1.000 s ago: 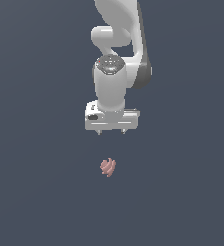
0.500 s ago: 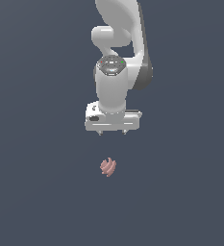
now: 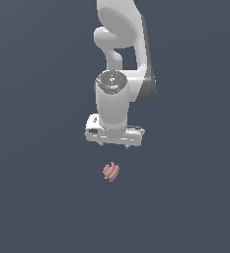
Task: Pick up the object and move it to a goal position.
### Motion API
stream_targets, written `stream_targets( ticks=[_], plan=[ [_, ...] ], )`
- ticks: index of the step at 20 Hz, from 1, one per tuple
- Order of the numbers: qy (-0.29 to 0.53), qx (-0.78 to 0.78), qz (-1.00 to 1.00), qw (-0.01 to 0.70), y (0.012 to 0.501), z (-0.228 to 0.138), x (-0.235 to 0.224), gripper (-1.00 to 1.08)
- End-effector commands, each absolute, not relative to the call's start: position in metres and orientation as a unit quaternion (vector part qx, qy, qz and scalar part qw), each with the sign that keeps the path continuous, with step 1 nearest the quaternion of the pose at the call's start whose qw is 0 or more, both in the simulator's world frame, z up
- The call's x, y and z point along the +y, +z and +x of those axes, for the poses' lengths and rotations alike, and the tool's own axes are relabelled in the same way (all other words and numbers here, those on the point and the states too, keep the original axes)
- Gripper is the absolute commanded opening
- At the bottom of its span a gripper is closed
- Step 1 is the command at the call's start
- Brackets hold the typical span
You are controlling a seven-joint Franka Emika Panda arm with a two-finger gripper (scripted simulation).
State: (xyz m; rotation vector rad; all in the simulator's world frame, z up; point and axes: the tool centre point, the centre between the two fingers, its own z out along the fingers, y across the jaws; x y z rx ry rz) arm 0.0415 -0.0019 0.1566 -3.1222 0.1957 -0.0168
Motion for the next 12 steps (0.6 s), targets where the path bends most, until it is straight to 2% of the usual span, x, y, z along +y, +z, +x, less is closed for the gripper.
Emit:
stream_targets(
  ticks=[1,12],
  plan=[
    [-0.004,0.092,-0.996,0.006,0.148,0.052,-0.004,1.00],
    [-0.001,0.218,-0.976,0.002,0.107,0.094,-0.013,1.00]
  ],
)
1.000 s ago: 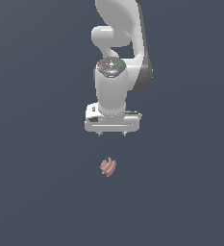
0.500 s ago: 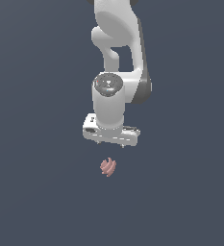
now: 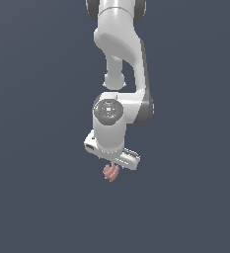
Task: Pick up the object and move it to a goal position.
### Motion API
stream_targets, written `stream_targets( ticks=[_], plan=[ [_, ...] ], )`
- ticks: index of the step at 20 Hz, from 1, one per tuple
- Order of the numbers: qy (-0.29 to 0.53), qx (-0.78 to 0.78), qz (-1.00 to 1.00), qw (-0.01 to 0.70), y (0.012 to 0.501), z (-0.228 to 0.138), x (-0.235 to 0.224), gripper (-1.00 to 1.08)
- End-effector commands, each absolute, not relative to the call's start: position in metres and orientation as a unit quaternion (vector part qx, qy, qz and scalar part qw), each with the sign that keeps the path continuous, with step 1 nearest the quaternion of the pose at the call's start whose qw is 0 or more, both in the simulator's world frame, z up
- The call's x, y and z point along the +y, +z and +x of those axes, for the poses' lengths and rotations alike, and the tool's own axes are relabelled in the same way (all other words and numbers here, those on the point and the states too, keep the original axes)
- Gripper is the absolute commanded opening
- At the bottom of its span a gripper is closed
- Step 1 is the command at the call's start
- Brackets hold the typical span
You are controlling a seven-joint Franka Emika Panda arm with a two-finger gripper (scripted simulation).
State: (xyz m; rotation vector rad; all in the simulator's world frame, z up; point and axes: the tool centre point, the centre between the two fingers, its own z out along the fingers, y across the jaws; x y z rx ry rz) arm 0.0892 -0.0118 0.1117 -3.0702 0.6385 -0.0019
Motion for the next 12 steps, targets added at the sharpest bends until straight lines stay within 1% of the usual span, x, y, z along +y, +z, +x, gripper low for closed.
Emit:
stream_targets(
  ticks=[1,12],
  plan=[
    [-0.001,0.225,-0.974,0.002,0.105,0.096,-0.013,1.00],
    [0.000,0.256,-0.967,0.000,0.092,0.105,-0.015,1.00]
  ],
)
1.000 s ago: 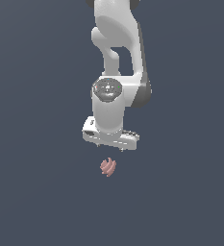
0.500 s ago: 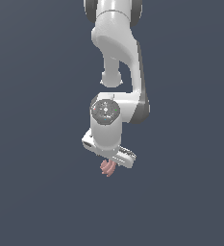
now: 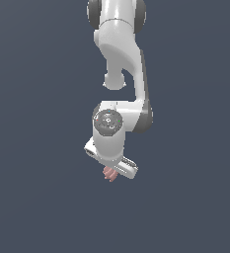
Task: Pick up the object and move it to a goal position.
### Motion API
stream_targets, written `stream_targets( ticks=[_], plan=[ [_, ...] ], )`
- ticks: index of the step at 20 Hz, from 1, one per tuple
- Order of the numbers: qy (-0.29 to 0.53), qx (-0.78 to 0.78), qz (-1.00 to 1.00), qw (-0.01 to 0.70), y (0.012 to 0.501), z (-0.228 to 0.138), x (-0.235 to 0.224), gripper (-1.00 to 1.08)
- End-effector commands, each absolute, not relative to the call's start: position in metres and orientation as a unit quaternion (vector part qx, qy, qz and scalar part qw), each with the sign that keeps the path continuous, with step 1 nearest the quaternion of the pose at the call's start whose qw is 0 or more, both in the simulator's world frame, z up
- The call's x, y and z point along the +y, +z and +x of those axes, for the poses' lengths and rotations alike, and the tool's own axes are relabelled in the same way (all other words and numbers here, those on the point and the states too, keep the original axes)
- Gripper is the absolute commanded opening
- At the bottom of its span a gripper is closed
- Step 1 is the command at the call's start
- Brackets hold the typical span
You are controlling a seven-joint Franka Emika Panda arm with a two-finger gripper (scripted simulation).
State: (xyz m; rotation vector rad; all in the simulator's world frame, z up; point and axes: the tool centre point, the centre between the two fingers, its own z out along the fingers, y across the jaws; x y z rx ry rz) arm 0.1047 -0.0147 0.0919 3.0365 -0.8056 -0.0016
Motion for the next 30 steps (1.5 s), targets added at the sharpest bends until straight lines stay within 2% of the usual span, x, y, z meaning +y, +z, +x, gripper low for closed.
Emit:
stream_targets(
  ticks=[1,13,19,20,30],
  plan=[
    [0.000,-0.256,0.967,0.000,0.092,0.105,-0.015,1.00],
    [0.000,-0.259,0.966,0.000,0.044,0.104,-0.015,1.00],
    [0.000,-0.259,0.966,0.000,0.042,0.106,-0.015,1.00],
    [0.000,-0.259,0.966,0.000,0.042,0.106,-0.015,-1.00],
    [0.000,-0.259,0.966,0.000,0.042,0.106,-0.015,-1.00]
  ],
)
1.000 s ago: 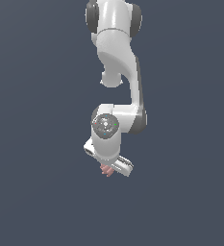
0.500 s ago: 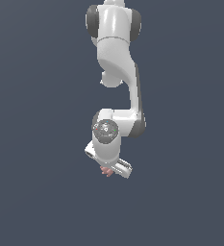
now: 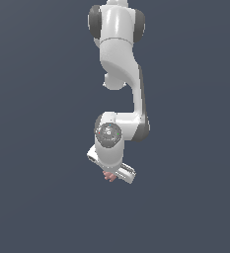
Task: Pick up the object and move it to a goal position.
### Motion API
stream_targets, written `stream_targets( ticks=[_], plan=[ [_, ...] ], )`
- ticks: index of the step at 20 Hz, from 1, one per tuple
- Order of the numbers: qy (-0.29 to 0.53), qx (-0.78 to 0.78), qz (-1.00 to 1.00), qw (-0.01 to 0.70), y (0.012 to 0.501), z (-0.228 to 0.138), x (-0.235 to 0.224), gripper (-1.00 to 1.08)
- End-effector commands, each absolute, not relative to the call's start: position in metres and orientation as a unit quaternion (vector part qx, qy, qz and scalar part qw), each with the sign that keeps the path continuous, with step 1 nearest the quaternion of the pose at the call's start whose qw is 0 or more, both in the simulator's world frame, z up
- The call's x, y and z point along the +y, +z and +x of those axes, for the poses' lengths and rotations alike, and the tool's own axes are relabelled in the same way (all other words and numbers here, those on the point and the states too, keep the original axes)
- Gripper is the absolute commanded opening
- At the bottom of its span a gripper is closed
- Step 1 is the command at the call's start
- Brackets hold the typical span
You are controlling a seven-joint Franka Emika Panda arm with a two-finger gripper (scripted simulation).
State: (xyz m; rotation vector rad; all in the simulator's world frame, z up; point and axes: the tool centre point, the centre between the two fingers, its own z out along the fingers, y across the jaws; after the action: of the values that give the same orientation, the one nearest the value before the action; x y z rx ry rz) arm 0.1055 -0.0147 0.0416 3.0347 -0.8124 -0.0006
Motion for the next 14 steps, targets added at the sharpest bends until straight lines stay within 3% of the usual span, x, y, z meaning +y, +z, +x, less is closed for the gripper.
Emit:
stream_targets(
  ticks=[1,14],
  plan=[
    [0.000,-0.259,0.966,0.000,0.042,0.105,-0.015,-1.00],
    [0.000,-0.259,0.966,0.000,0.049,0.083,-0.023,-1.00]
  ],
)
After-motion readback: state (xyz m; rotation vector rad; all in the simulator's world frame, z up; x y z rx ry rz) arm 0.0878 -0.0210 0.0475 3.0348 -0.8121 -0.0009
